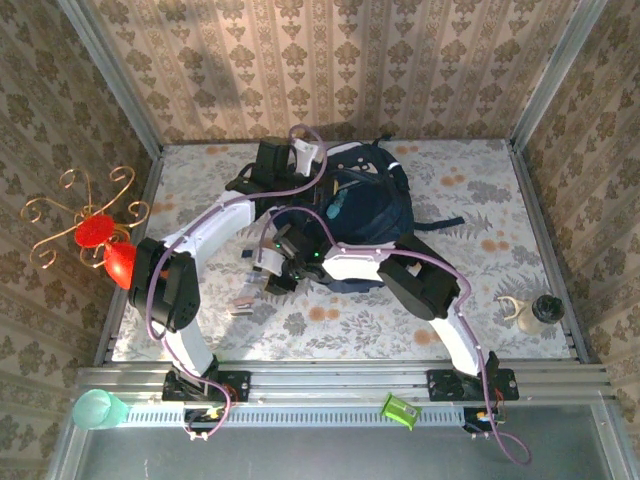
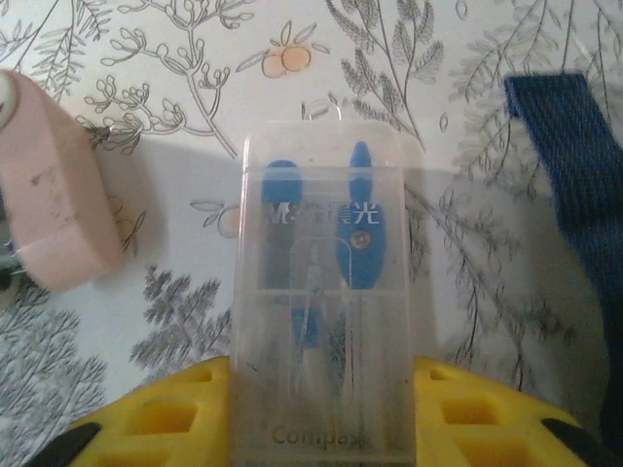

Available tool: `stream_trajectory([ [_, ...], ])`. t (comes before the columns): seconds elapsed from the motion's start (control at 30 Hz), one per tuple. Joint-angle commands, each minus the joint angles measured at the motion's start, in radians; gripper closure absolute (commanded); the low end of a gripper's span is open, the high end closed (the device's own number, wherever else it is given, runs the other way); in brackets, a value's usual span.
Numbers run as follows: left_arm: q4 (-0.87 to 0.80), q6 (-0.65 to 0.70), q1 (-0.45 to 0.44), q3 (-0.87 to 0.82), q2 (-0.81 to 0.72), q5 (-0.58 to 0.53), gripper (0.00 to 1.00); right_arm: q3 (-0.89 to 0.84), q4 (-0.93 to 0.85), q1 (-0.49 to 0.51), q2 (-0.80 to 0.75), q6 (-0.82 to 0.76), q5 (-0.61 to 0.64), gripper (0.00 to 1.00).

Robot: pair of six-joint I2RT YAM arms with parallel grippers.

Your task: Pack books, pencil case, and school supplies into a backpack

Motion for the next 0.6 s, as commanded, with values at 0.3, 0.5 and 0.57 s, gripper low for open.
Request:
stream_trajectory([
  [0.3, 0.099, -0.002, 0.019, 0.036, -0.058, 0.017, 1.0, -0.422, 0.227, -0.03, -0.511, 0.349, -0.034, 0.79],
  [0.5, 0.122, -0.022, 0.021, 0.041, -0.058, 0.02, 1.0, -0.58, 0.107, -0.172, -0.82, 0.494, 0.024, 0.79],
  [0.57, 0.128, -0.028, 0.021, 0.038, -0.06, 0.018, 1.0, -0.585, 0.028, -0.223, -0.872, 0.51, 0.066, 0.79],
])
